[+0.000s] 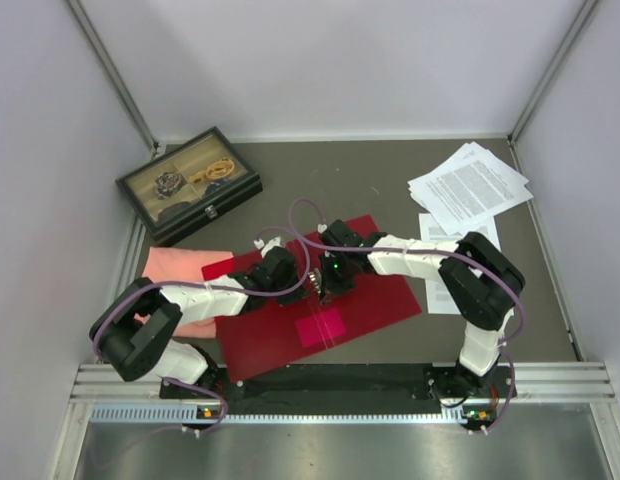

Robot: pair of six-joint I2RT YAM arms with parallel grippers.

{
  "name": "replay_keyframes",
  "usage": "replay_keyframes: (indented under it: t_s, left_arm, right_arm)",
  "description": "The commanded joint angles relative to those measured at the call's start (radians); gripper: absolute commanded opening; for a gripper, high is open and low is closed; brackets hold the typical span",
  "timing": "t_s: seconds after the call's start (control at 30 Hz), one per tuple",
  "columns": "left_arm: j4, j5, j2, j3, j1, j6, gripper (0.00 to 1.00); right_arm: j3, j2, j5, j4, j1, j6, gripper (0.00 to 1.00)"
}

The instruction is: Put the files into the folder

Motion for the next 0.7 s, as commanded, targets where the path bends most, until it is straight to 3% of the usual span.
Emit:
replay_keyframes:
  t_s: [0.0,0.17,0.33,0.67]
  left_arm:
    - [-0.218,-0.053,0.061,-0.047,-0.004,0.064,0.00]
    - [-0.221,-0.049,0.073,-0.045,-0.004,0.084,0.00]
    - [-0.218,-0.044,0.068,-0.047,-0.004,0.096,0.00]
    - [-0.229,-0.040,0.056,-0.018,-0.004,0.136,0.00]
  right_arm:
    - [0.036,0.064,0.173,-0.136,-0.016,-0.071,0.00]
    - [-0.011,0.099,0.267,-0.151,-0.013,-0.059,0.00]
    - [-0.070,0.101,0.260,-0.079,-0.013,-0.048,0.00]
    - [0.143,-0.013,0.178,-0.173,-0.014,-0.079,0.00]
